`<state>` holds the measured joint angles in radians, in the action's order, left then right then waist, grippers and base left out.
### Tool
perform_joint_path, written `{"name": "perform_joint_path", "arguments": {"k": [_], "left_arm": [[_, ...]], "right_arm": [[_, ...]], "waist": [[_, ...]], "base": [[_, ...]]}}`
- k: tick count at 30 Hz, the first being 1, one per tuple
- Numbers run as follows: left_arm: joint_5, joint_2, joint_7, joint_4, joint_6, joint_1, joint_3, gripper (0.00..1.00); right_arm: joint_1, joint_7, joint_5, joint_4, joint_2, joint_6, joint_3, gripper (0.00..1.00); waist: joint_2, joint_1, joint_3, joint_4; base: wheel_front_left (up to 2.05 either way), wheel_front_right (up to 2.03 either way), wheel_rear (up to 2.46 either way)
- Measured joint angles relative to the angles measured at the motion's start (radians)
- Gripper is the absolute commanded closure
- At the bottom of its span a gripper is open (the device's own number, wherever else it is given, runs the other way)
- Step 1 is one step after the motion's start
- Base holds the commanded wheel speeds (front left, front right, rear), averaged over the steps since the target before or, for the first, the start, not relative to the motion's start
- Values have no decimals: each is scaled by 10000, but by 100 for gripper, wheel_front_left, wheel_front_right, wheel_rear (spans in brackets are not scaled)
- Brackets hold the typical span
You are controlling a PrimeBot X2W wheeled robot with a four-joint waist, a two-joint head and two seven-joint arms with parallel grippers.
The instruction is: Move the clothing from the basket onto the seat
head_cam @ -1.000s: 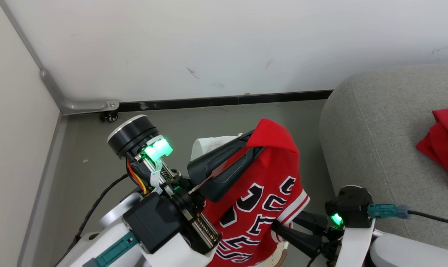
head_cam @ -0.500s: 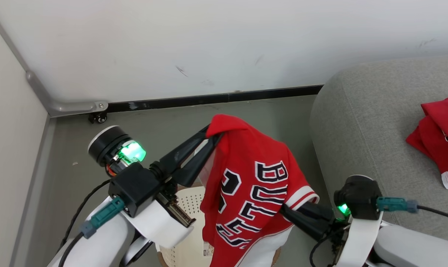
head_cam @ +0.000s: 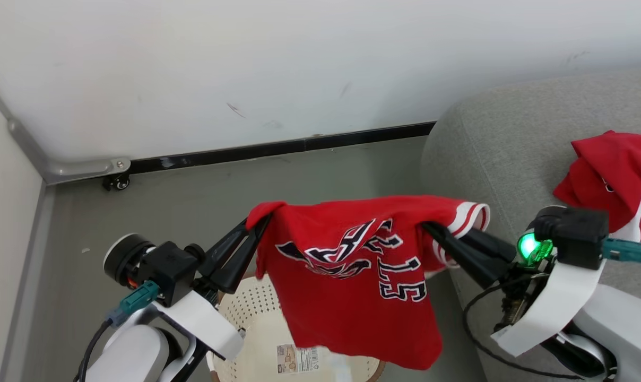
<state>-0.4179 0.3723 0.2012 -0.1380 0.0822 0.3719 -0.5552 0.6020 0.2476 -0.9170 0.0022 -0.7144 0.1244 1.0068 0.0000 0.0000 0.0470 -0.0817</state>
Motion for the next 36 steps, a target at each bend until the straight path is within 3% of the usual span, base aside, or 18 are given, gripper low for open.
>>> {"name": "perform_joint_path", "arguments": {"k": [1,2,3,5,21,30,36], "left_arm": [[-59,2,0,-82,0,-52,-2,89],[-104,6,-2,-165,2,-85,-2,51],[-134,4,-6,-228,2,-101,4,29],[-230,-2,-42,-326,2,-138,40,0],[-817,215,88,-570,-215,-443,934,0],[-819,-100,276,-454,-456,-444,1129,0],[-817,-387,374,-349,-652,-453,1200,0]], "right_arm": [[-62,0,0,-38,-8,0,-194,100],[-131,0,0,-58,-17,0,-349,100],[-226,0,-10,-77,-29,0,-514,100],[-437,2,-17,-71,-56,0,-826,100],[-2046,2,238,-370,-295,0,-3609,100],[-3060,2,663,-838,-282,0,-4527,100],[-3836,0,872,-1080,65,0,-5124,100]], "waist": [[0,0,-10,-44],[0,0,-21,-90],[0,0,-30,-134],[0,0,-46,-222],[1,0,-94,-939],[0,0,-91,-1442],[0,0,-102,-1837]], "base": [[0,0,0],[0,0,0],[0,0,0],[0,0,0],[0,0,0],[0,0,0],[0,0,0]]}}
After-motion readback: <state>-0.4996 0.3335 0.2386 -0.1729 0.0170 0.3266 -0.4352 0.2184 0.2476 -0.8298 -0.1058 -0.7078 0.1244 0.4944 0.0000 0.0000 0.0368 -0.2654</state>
